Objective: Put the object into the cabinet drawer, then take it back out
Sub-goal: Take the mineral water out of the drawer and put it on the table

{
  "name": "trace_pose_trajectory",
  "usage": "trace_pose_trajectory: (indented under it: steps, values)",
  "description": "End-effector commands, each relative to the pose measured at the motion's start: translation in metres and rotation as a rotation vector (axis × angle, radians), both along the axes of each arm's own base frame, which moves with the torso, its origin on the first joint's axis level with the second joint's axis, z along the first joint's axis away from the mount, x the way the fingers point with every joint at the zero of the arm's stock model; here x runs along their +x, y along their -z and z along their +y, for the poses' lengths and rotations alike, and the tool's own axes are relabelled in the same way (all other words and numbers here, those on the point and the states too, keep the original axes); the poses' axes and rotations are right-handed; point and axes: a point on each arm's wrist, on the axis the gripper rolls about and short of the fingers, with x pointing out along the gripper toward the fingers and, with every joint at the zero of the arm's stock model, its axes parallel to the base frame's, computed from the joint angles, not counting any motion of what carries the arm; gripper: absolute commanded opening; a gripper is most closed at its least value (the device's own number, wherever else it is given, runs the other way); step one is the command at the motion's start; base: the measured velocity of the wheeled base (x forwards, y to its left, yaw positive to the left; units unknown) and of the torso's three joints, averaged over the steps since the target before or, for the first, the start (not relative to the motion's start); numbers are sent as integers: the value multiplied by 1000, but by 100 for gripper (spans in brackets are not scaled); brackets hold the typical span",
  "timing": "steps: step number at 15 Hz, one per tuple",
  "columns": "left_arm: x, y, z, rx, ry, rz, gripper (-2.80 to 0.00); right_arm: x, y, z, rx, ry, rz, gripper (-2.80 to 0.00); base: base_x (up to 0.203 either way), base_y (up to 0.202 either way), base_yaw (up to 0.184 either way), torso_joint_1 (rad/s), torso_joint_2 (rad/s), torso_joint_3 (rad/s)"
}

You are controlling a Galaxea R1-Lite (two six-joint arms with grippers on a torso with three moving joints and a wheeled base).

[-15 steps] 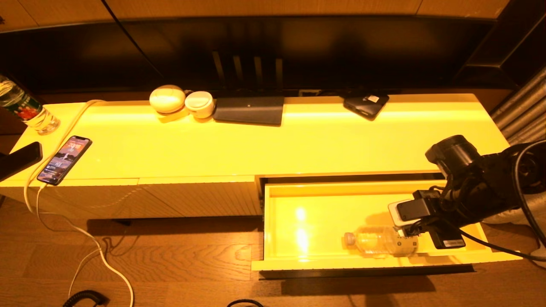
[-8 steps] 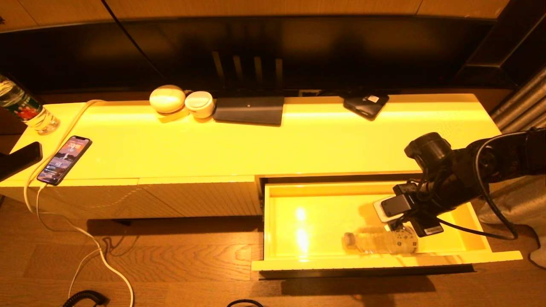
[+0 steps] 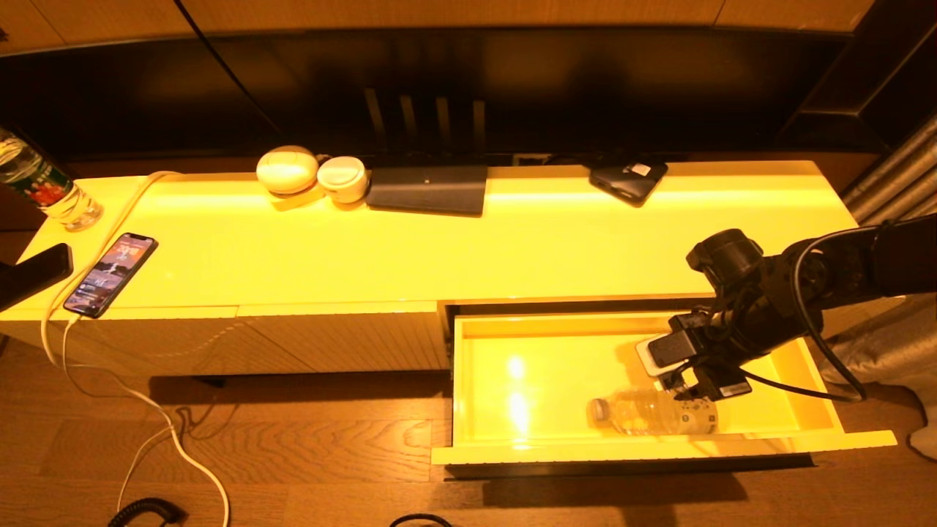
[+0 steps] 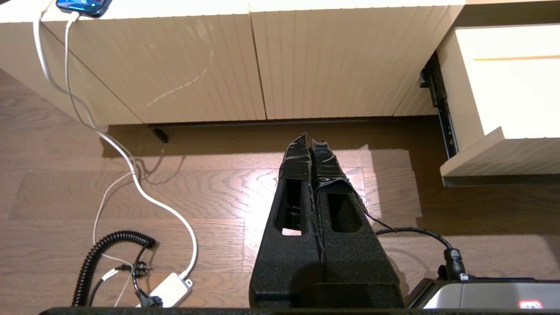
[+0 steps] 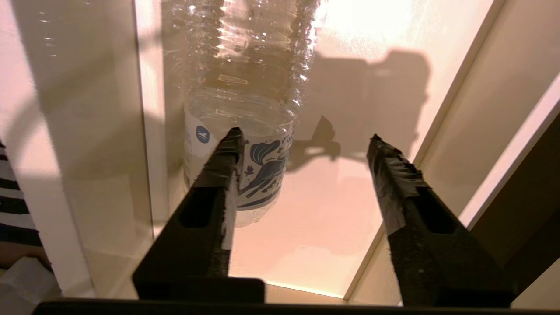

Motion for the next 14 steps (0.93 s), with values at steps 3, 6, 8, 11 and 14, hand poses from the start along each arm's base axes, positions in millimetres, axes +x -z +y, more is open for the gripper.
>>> trace_pose_trajectory:
  steps: [3,6,8,11,14]
  values:
    - [0,1,0,0,0,2,-280,7,5,-2,-6,-3,7,0,0,0,0,0,0,0]
    - [0,0,0,0,1,1,-280,10,9,-1,-10,-1,33,0,0,0,0,0,0,0]
    - [0,0,0,0,0,1,-280,12,14,0,-10,2,46,0,0,0,0,0,0,0]
    - [0,1,0,0,0,2,-280,13,19,0,-12,3,59,0,0,0,0,0,0,0]
    - [0,1,0,0,0,2,-280,16,22,1,-10,4,61,0,0,0,0,0,0,0]
